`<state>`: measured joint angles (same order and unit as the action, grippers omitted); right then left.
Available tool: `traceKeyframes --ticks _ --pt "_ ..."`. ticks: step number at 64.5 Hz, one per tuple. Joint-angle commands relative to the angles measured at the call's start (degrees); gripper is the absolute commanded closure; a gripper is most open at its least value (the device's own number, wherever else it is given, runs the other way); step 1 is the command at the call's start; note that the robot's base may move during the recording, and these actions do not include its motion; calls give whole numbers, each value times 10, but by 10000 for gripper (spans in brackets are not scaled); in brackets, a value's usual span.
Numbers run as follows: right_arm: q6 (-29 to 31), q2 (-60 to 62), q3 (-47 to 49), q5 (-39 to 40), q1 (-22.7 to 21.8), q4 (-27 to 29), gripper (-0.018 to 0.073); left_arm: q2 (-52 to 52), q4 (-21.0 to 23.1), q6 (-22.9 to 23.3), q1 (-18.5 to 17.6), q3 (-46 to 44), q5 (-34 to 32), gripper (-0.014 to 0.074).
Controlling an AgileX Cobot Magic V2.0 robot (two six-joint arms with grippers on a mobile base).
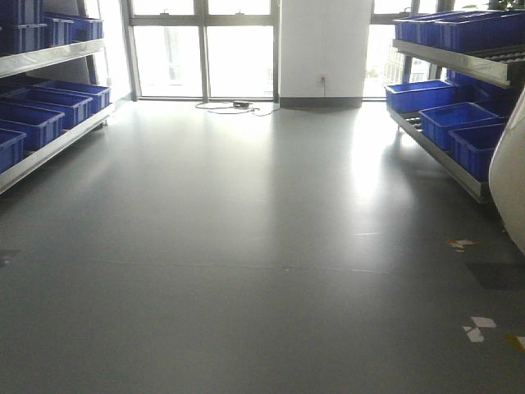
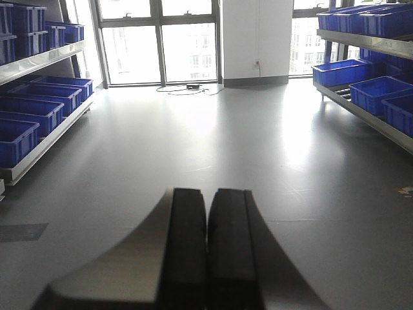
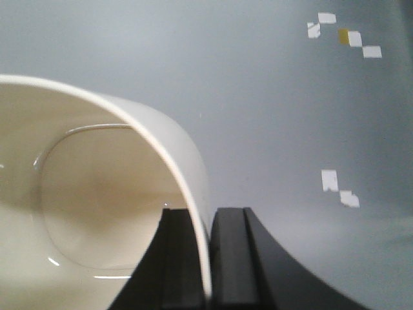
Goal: Move white bin to right shelf second layer
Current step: 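Turn toward the roller shelf rack with blue crates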
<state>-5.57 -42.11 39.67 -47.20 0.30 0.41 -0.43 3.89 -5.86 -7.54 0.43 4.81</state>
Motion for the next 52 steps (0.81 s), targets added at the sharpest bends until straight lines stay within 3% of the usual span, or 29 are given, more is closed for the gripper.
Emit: traceKeyframes --ticks 1,52 --pt "4 1 17 45 0 1 511 -8 3 1 -3 21 -48 512" --pt "4 1 17 45 0 1 511 -8 3 1 -3 21 -48 512"
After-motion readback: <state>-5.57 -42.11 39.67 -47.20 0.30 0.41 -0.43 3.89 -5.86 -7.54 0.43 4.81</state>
